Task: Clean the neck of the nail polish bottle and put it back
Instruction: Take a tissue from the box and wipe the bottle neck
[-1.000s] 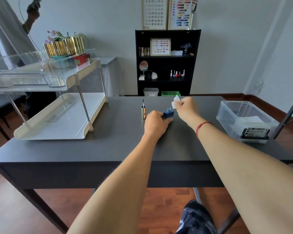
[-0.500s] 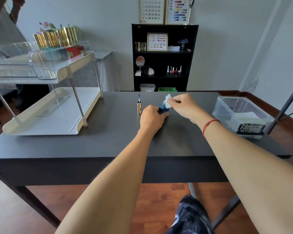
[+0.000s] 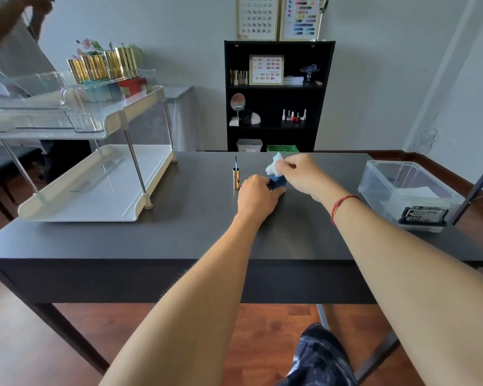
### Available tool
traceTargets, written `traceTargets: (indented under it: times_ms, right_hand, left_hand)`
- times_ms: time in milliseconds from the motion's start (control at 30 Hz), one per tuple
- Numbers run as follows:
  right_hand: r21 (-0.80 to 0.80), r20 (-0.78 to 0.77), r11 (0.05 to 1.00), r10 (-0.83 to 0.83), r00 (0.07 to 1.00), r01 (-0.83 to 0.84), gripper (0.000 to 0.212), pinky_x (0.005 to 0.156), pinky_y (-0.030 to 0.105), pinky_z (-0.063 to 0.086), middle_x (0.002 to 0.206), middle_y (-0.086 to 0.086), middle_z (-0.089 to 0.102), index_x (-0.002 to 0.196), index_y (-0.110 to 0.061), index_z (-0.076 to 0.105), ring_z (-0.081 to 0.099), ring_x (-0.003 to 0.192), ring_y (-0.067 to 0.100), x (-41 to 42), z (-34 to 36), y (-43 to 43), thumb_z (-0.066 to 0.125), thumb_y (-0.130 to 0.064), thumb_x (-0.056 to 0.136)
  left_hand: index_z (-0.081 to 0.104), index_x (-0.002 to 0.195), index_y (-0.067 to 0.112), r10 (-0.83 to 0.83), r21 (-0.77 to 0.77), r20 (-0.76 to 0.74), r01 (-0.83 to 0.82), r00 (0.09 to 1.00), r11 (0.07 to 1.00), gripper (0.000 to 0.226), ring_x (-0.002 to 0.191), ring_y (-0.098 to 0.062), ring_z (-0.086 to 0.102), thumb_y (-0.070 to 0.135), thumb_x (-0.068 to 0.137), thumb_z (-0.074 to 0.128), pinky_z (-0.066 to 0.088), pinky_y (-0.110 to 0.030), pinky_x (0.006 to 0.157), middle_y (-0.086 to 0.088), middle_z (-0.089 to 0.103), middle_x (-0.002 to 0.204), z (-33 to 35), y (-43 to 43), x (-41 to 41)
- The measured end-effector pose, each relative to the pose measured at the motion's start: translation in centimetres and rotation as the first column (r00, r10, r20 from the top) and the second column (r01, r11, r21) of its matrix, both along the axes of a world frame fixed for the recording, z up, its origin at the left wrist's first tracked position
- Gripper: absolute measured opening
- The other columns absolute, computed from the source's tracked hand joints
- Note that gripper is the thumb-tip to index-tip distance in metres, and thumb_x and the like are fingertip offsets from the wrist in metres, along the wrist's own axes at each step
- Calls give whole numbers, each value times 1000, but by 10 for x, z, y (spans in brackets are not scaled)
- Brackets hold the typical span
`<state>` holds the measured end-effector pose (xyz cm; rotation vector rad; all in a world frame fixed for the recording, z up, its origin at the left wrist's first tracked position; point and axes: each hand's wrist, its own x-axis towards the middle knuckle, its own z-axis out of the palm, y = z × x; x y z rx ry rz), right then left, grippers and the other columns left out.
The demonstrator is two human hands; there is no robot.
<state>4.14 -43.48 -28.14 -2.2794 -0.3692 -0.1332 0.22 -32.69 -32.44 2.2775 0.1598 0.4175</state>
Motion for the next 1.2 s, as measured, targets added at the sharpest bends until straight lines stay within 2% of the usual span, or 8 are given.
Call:
traceTargets:
  times_ms: [167, 467, 633, 800, 867, 967, 1067, 1200]
  right_hand:
    - [-134, 61, 991, 37, 997, -28, 35, 53, 26, 32, 77, 7, 54, 94, 0, 68, 44, 60, 11, -1, 7, -6, 45, -27, 99]
    - [-159, -83, 986, -63, 995, 49, 35, 54, 27, 32, 83, 9, 53, 100, -4, 59, 46, 64, 15, 1, 6, 1, 40, -32, 100]
    - [28, 16, 987, -161, 987, 161, 44, 48, 27, 25, 60, 5, 40, 55, -10, 38, 35, 52, 16, 2, 8, -9, 44, -20, 97]
    - [95, 2, 993, -71, 997, 71, 44, 61, 30, 33, 76, 12, 47, 86, 12, 60, 43, 69, 23, -8, 5, -13, 46, -28, 96]
    - [102, 31, 994, -39, 999, 36, 45, 66, 34, 41, 82, 22, 56, 104, 14, 62, 51, 74, 28, -10, 3, -12, 49, -29, 95]
    - [91, 64, 996, -12, 998, 6, 36, 63, 31, 43, 87, 19, 65, 97, 4, 69, 57, 79, 24, -10, 2, -13, 52, -28, 94]
    - [18, 91, 999, 25, 995, -27, 27, 70, 27, 45, 93, 6, 68, 100, -7, 72, 61, 87, 19, -11, -1, -15, 57, -28, 93]
    - [-97, 165, 995, 28, 986, -12, 24, 71, 33, 48, 95, 7, 69, 96, -8, 72, 61, 87, 22, -12, -5, -13, 63, -29, 90]
  left_hand:
    - [72, 98, 3, -39, 20, 14, 38, 999, 999, 31, 84, -33, 65, 32, 90, 63, 44, -30, 63, -17, 70, 90, 0, -2, -1]
    - [72, 98, 3, -25, -4, 7, 26, 1000, 1000, 30, 72, -29, 60, 30, 90, 64, 39, -26, 62, -16, 70, 89, 0, -2, -2]
    - [74, 90, 2, 7, -61, 45, -5, 999, 998, 31, 64, -20, 54, 32, 82, 73, 43, -30, 59, -14, 70, 80, -2, -1, -3]
    - [70, 81, 5, 48, -71, 62, -43, 997, 997, 39, 65, -20, 57, 43, 73, 79, 44, -29, 55, -6, 66, 73, -4, -2, -1]
    - [66, 96, 7, 57, -53, 65, -53, 996, 997, 52, 77, -18, 59, 52, 72, 76, 46, -29, 62, -4, 66, 85, -5, -4, 0]
    - [56, 127, 13, 28, 53, 43, -30, 999, 998, 61, 105, -23, 59, 52, 80, 65, 52, -38, 88, -6, 67, 109, -4, -5, 0]
    - [69, 100, 15, -26, 63, 90, 21, 996, 998, 28, 82, -24, 64, 36, 87, 57, 52, -34, 71, -6, 70, 85, -2, -4, -1]
    - [72, 80, 10, -20, -13, 92, 22, 996, 1000, 26, 59, -18, 56, 31, 89, 59, 38, -23, 51, -5, 68, 69, -3, -2, -1]
